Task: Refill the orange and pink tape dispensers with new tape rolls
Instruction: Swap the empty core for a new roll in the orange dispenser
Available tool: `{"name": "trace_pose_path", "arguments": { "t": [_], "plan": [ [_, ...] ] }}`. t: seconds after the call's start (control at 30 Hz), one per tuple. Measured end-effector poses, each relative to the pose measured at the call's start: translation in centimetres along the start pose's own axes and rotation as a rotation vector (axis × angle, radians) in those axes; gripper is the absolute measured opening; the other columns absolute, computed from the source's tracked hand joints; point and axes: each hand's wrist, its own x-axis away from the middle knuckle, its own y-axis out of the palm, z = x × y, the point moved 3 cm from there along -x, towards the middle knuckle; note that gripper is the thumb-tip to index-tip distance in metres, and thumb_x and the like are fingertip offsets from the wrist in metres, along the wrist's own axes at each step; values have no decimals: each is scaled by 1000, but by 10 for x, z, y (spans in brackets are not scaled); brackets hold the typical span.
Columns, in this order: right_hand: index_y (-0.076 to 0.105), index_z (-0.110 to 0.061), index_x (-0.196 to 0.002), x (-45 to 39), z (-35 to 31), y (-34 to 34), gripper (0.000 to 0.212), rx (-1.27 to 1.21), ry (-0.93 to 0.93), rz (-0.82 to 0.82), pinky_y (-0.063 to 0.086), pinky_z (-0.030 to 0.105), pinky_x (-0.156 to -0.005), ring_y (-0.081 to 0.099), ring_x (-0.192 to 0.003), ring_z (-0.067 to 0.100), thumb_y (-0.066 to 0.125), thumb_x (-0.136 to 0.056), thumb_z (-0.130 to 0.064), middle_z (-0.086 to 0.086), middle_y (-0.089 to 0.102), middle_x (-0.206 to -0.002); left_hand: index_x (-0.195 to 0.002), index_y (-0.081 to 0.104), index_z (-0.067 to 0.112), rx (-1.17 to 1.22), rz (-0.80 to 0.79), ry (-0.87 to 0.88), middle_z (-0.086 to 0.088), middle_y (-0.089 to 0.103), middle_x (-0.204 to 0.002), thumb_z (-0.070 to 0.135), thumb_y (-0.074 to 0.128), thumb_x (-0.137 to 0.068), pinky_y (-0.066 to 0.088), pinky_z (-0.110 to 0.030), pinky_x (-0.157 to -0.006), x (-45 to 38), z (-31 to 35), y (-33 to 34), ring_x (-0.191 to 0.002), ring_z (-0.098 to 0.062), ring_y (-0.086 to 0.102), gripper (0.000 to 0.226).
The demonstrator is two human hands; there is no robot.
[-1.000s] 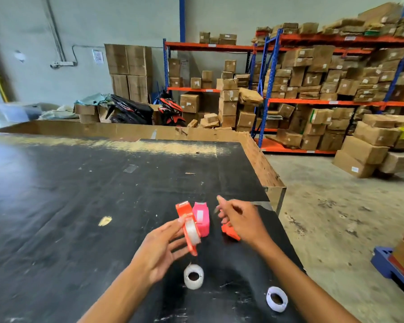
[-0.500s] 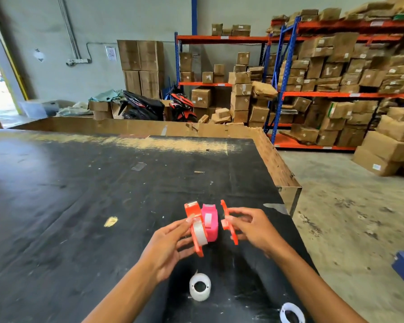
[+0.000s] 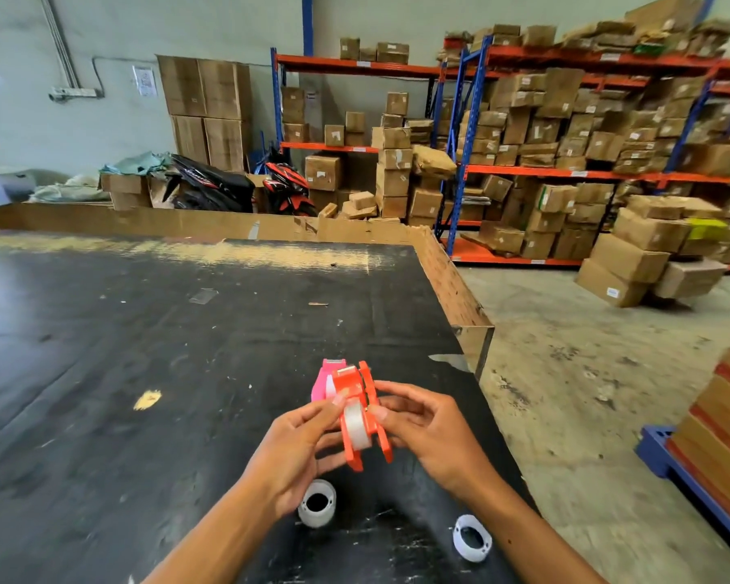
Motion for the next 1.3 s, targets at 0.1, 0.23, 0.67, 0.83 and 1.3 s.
{"name": "trace_pose_path", "arguments": {
  "t": [0.1,0.23,0.67,0.83,1.3],
  "plan": [
    [68,-19,-113,6,-3,5,31,9,-48,6,58,43,-86,72,-96,21,69,-83,-12,5,76,-104,-106,70,6,0,5,39,-18,76,-97,32,65,-75,58,-37,-70,6,2,2,-79,-24,73,41],
    [70,-24,-111,10,-5,11,29,6,-85,-18,56,32,-87,70,-100,11,68,-84,-13,-5,76,-106,-114,67,14,39,37,91,-21,74,-103,29,66,-72,57,-43,-73,15,5,4,-80,-27,73,44],
    [73,-14,-106,29,-10,21,22,35,-159,-78,52,17,-86,67,-104,11,66,-86,-10,2,73,-109,-106,73,13,-151,7,216,-13,77,-101,17,57,-89,61,-33,-62,44,20,1,-85,-20,74,23],
    [75,-14,-102,40,-16,22,21,-10,-189,-32,53,16,-82,68,-103,11,66,-85,-6,4,73,-106,-99,76,16,-195,-36,217,-10,78,-95,23,61,-84,60,-35,-62,46,27,6,-77,-17,74,22],
    [72,-21,-106,65,-65,47,25,48,-224,23,50,11,-78,67,-98,6,66,-85,-10,0,72,-108,-118,67,14,-126,-62,340,-5,77,-106,17,56,-90,59,-26,-63,78,50,-1,-96,-16,72,30]
  ]
}}
